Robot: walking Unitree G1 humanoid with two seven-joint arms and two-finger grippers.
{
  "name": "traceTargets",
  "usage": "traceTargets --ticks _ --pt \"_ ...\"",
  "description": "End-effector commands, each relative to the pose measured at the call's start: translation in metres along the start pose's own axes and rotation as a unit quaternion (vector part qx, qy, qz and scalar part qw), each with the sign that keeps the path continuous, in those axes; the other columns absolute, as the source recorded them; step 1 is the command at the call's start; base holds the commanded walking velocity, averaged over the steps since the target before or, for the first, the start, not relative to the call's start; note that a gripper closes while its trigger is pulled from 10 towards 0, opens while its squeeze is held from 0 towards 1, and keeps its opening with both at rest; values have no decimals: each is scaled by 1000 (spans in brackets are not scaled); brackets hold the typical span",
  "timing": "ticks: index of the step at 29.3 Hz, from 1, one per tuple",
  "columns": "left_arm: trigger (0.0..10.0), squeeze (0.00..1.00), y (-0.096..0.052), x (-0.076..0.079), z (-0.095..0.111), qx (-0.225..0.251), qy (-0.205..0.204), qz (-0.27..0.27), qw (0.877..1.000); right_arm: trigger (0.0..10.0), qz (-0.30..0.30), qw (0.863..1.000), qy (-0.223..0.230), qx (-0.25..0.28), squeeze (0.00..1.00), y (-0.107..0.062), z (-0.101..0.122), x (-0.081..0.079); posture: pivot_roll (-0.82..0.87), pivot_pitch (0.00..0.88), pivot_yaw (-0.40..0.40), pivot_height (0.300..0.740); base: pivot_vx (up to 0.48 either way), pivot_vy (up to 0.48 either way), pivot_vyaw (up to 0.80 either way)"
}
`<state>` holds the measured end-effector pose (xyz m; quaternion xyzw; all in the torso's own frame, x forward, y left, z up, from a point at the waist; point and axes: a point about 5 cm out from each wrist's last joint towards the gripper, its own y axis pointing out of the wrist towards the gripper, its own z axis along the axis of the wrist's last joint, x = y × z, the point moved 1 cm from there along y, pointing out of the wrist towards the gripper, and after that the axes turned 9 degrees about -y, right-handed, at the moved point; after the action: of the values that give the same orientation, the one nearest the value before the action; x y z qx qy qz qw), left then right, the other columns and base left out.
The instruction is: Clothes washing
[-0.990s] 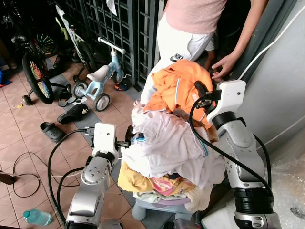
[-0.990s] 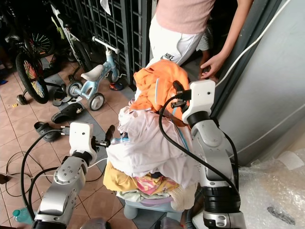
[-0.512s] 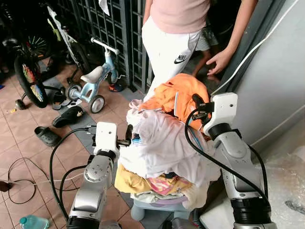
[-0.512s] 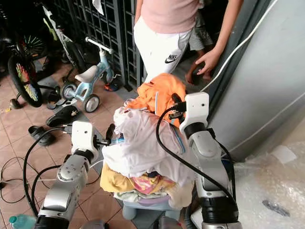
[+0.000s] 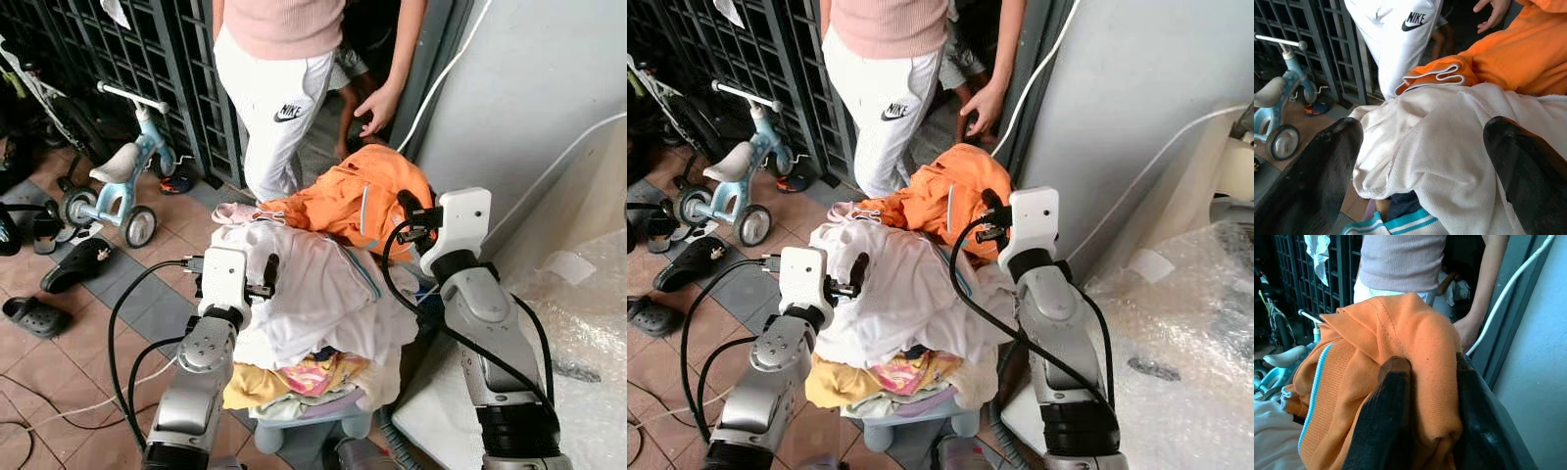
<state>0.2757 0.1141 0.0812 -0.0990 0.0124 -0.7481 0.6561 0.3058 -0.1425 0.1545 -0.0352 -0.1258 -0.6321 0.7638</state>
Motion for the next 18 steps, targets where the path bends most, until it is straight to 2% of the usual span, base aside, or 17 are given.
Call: traceTargets --ticks 1,18 --pt "10000 0 0 0 0 0 5 -2 1000 10000 -5 1000 -4 18 0 2 9 2 -17 0 -17 740 -262 0 0" --pt "10000 0 0 1 0 1 7 -5 1000 10000 -3 1000 -6 21 0 5 11 1 -15 0 -16 740 -272 0 0"
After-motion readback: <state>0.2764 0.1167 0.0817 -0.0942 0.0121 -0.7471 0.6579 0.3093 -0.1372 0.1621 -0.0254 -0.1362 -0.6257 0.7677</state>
